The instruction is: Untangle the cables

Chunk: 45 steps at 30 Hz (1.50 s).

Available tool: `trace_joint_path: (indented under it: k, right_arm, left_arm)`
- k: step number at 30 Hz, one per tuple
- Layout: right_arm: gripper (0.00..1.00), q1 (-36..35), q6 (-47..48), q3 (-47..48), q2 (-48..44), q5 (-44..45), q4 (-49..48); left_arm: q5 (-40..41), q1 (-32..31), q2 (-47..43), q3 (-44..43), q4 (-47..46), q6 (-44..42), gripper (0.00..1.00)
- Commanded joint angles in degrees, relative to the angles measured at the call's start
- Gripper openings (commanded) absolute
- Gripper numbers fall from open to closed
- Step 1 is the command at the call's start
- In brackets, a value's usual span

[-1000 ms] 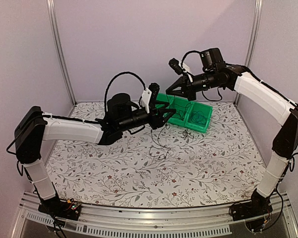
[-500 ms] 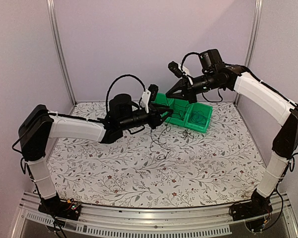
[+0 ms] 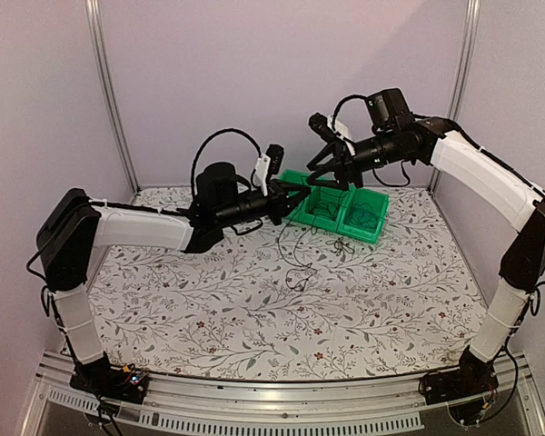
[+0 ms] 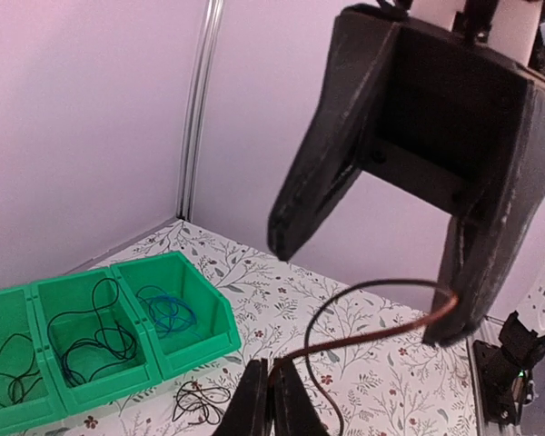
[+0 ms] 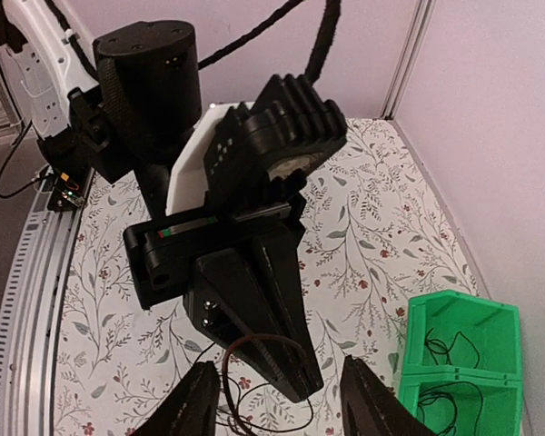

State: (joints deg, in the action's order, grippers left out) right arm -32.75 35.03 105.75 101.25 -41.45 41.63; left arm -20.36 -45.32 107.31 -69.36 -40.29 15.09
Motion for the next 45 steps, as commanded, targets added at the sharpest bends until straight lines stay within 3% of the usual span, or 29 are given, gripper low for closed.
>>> trace_joint_path:
  k: [1, 5, 13, 19, 27, 34, 45]
  right_arm:
    - [0.57, 2.51, 2.57, -3.25, -7.52, 3.39, 0.49]
    - [0.63, 6.46, 3.92, -8.85, -13.65, 5.24, 1.54]
    - [0.64, 14.10, 0.99, -30.42, -23.17, 4.19, -4.41]
    - [0.64, 15.46, -2.99, -44.80, -24.90, 2.36, -12.55]
    - [0.64, 16.09, -4.40, -56.26, -22.30, 0.55, -18.30]
    - [0.64, 16.32, -4.13, -57.82, -20.10, -0.27, -19.30]
    - [0.64, 16.35, -3.22, -56.04, -13.60, -1.18, -18.16]
  left_arm:
    - [0.15, 3.23, 1.79, -4.99, -0.22, 0.80, 0.00]
    - [0.79, 5.53, 4.66, -10.84, 0.53, 2.09, 0.00]
    - [6.17, 8.20, 14.45, -27.26, 2.72, 2.32, 0.00]
    - [10.86, 8.80, 25.00, -45.13, 6.60, -1.45, 0.00]
    - [18.71, 10.23, 39.52, -68.36, 5.49, -4.18, 0.00]
    - [23.42, 13.03, 45.64, -74.54, -0.89, 1.29, 0.00]
    - [21.09, 15.17, 48.44, -75.36, -4.09, 5.17, 0.00]
